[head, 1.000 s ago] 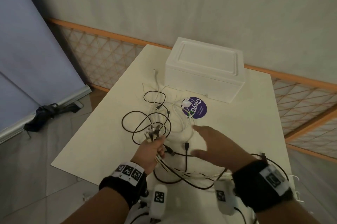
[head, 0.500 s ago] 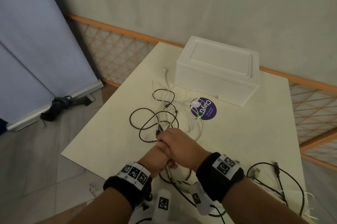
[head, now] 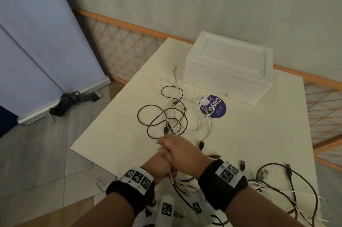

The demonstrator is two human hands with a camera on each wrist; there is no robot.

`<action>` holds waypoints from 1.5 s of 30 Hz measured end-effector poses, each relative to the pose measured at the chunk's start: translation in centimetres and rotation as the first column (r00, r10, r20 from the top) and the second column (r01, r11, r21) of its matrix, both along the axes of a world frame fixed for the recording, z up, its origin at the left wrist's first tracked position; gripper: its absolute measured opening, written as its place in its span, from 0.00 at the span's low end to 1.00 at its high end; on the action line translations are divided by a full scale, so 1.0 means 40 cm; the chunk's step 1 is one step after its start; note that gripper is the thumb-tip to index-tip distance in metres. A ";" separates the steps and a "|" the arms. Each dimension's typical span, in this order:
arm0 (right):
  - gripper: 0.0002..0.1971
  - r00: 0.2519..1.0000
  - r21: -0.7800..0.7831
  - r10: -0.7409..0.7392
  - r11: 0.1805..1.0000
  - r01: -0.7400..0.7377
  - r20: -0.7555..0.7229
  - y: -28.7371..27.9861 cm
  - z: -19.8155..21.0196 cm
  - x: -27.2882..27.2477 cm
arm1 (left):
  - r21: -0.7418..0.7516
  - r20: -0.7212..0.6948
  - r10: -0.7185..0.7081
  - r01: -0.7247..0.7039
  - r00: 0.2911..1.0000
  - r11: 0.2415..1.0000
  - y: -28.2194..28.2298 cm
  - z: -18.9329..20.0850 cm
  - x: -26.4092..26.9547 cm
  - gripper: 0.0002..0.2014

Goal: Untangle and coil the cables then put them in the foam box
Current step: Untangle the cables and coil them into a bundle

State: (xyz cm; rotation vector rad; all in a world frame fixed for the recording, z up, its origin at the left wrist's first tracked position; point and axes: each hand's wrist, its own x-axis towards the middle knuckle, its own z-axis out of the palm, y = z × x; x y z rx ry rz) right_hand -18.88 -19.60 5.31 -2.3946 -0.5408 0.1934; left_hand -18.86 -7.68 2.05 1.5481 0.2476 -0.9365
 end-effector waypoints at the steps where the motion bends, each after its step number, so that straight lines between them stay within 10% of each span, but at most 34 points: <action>1: 0.18 0.999 -0.004 0.028 1.000 -0.028 -0.017 0.006 0.000 -0.011 | -0.009 -0.018 0.024 -0.024 1.000 1.000 0.005 0.001 -0.008 0.17; 6: 0.40 0.967 -0.011 0.081 0.996 -0.086 -0.240 0.000 0.003 -0.031 | -0.047 0.008 -0.030 0.031 1.000 0.998 0.014 -0.002 -0.050 0.20; 12: 0.59 0.845 0.294 -0.059 0.923 0.250 -0.532 -0.006 -0.048 -0.049 | -0.227 -0.058 0.253 -0.259 0.966 0.939 0.012 0.022 -0.025 0.13; 17: 0.13 0.831 -0.161 0.014 0.979 -0.124 -0.556 -0.061 -0.047 -0.111 | -0.273 -0.290 0.597 -0.662 0.748 0.698 0.043 0.007 0.022 0.25; 24: 0.10 0.836 -0.489 -0.252 0.872 -0.022 -0.487 -0.360 -0.073 -0.218 | -0.131 -0.274 0.797 -0.842 0.538 0.524 0.181 -0.046 0.070 0.20; 32: 0.46 0.770 -0.545 -0.380 0.837 0.050 -0.513 -0.432 -0.036 -0.230 | -0.061 -0.261 0.657 -0.691 0.708 0.720 0.090 -0.079 0.032 0.21; 37: 0.17 0.877 -0.404 -0.472 0.822 0.401 -0.090 -0.337 -0.059 -0.125 | -0.081 -0.227 0.616 -0.645 0.754 0.759 0.069 -0.058 0.046 0.20; 45: 0.06 0.915 -0.538 -0.395 0.789 0.296 -0.077 -0.297 -0.131 -0.076 | -0.140 -0.089 0.467 -0.475 0.880 0.869 0.039 0.008 0.078 0.13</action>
